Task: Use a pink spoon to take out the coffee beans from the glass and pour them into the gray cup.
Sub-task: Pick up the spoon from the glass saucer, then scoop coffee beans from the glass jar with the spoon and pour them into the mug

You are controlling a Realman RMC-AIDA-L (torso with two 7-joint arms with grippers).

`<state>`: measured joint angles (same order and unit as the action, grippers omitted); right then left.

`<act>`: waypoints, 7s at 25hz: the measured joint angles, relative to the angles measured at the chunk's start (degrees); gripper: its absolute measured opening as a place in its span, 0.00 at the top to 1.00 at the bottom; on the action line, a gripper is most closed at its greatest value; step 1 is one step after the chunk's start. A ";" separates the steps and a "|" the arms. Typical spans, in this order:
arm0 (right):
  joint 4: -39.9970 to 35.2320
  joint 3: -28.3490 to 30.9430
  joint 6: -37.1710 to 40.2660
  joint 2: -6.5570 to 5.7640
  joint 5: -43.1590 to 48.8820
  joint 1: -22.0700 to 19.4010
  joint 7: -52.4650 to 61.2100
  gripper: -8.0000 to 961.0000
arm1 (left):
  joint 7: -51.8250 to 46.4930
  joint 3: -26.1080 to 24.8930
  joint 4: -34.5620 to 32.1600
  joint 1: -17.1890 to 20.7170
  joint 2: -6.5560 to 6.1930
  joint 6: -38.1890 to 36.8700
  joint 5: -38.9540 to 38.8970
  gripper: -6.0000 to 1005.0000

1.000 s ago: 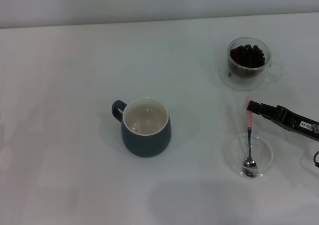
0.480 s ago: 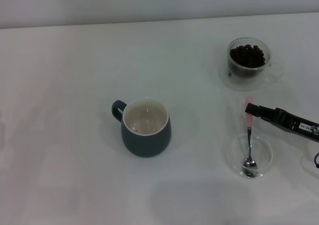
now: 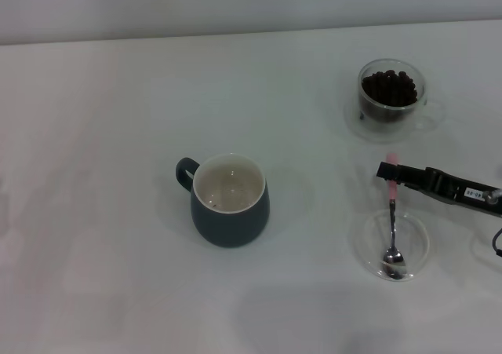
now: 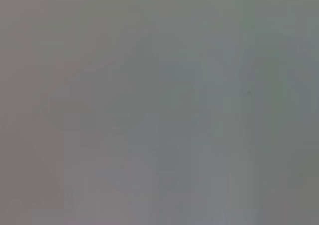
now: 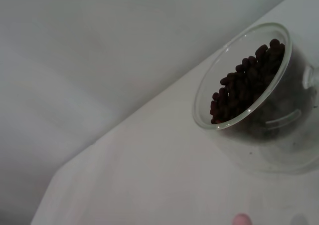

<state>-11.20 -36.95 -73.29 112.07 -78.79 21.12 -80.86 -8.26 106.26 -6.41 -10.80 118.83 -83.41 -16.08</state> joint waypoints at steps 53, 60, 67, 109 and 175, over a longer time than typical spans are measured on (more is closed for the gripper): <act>-1.57 -0.40 -3.99 -0.55 -1.82 0.26 1.69 0.84 | 0.00 0.00 0.00 -0.16 0.09 0.35 -1.22 0.62; -3.18 4.35 -9.43 -0.36 -3.16 -1.11 0.87 0.84 | 0.00 0.00 0.00 -0.19 0.09 0.31 -1.24 0.62; -8.09 8.13 -11.19 1.24 -4.09 -0.53 -0.20 0.84 | 0.00 0.13 0.00 -0.06 0.09 0.31 -1.09 0.62; -11.42 8.83 10.42 3.18 -11.85 10.52 -36.68 0.84 | -0.01 2.99 -0.06 -0.35 0.50 0.30 -0.09 0.62; -3.14 8.90 17.98 2.61 -21.60 9.56 7.67 0.84 | 1.32 2.99 0.09 -1.91 0.53 0.96 -0.09 0.63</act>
<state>-14.34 -28.05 -55.31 114.68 -100.39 30.68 -73.19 -6.94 109.25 -6.33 -12.71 119.36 -82.46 -16.17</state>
